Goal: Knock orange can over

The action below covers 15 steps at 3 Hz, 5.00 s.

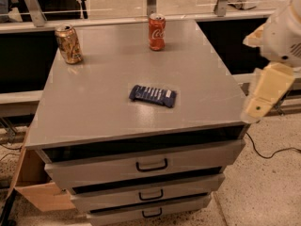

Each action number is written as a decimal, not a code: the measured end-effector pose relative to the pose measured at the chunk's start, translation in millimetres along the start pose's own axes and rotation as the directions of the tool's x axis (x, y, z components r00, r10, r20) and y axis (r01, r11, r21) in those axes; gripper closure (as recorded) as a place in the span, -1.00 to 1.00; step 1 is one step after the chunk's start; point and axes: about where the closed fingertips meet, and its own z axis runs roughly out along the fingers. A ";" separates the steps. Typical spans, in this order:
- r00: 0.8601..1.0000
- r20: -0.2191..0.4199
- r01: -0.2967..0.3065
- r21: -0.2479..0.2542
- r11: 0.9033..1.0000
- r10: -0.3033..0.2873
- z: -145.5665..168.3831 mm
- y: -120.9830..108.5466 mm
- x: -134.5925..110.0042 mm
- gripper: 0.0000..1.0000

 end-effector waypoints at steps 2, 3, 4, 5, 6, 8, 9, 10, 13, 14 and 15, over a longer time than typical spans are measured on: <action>0.975 0.215 0.059 0.029 0.998 -0.064 65.0 -48.1 -137.1 -1.00; 0.947 0.301 0.113 0.021 0.993 -0.114 92.0 -64.8 -211.1 -1.00; 0.947 0.301 0.113 0.021 0.993 -0.114 92.0 -64.8 -211.1 -1.00; 0.927 0.360 0.103 0.016 0.995 -0.102 110.6 -72.4 -236.4 -1.00; 0.885 0.460 0.076 0.013 0.997 -0.073 139.5 -90.2 -275.1 -1.00; 0.787 0.617 -0.033 0.003 0.999 0.024 180.9 -117.1 -326.5 -1.00; 0.741 0.668 -0.056 -0.033 0.998 0.064 198.5 -118.1 -359.1 -1.00; 0.696 0.712 -0.063 -0.068 0.996 0.093 217.4 -120.9 -398.8 -1.00; 0.621 0.750 -0.132 -0.185 0.974 0.227 285.5 -153.1 -473.6 -0.65; 0.593 0.759 -0.147 -0.225 0.963 0.268 296.8 -154.7 -482.3 -0.17; 0.581 0.773 -0.139 -0.214 0.967 0.255 285.3 -156.6 -479.6 0.30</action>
Offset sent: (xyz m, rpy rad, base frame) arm 0.1512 0.2241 -0.0163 0.2984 -0.1595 0.1979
